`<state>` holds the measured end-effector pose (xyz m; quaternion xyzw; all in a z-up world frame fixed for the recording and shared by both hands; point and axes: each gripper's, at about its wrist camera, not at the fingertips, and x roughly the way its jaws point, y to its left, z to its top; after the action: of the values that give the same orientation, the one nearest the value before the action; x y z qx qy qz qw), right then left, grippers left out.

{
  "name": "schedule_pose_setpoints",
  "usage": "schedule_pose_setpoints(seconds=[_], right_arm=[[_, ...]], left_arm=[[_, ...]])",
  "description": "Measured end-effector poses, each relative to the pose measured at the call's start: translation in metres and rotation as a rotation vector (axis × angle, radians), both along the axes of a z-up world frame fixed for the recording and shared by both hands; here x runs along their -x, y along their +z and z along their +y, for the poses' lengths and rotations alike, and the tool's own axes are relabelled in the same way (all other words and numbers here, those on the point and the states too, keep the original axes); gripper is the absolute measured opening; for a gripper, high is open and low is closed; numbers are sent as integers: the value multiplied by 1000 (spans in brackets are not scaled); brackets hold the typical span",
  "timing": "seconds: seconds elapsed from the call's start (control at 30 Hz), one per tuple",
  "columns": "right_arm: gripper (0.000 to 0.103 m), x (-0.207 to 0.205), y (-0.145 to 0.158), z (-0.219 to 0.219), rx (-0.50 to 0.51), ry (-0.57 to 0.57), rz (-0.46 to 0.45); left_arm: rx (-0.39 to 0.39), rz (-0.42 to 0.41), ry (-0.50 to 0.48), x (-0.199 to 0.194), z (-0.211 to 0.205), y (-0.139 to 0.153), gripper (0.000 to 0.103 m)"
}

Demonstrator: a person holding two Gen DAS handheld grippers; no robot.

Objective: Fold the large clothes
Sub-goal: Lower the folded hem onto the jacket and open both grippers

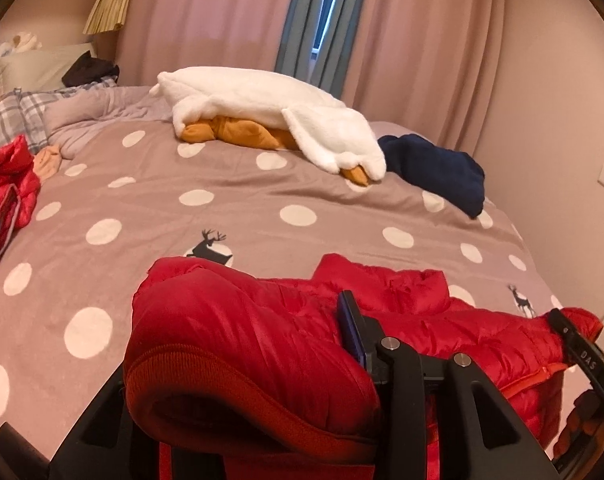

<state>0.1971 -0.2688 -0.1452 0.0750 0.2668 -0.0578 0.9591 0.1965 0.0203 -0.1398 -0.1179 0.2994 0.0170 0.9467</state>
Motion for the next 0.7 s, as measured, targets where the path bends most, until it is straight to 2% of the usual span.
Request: schedule_pose_setpoints(seconds=[0.13, 0.3, 0.53, 0.7], right_arm=[[85, 0, -2, -10, -41, -15, 1], [87, 0, -7, -15, -59, -21, 13], [91, -2, -7, -15, -48, -37, 1], [97, 2, 1, -19, -74, -39, -55]], left_arm=[[24, 9, -2, -1, 4, -1, 40], [14, 6, -17, -3, 3, 2, 41], [157, 28, -30, -8, 22, 5, 48], [207, 41, -11, -8, 32, 6, 49]])
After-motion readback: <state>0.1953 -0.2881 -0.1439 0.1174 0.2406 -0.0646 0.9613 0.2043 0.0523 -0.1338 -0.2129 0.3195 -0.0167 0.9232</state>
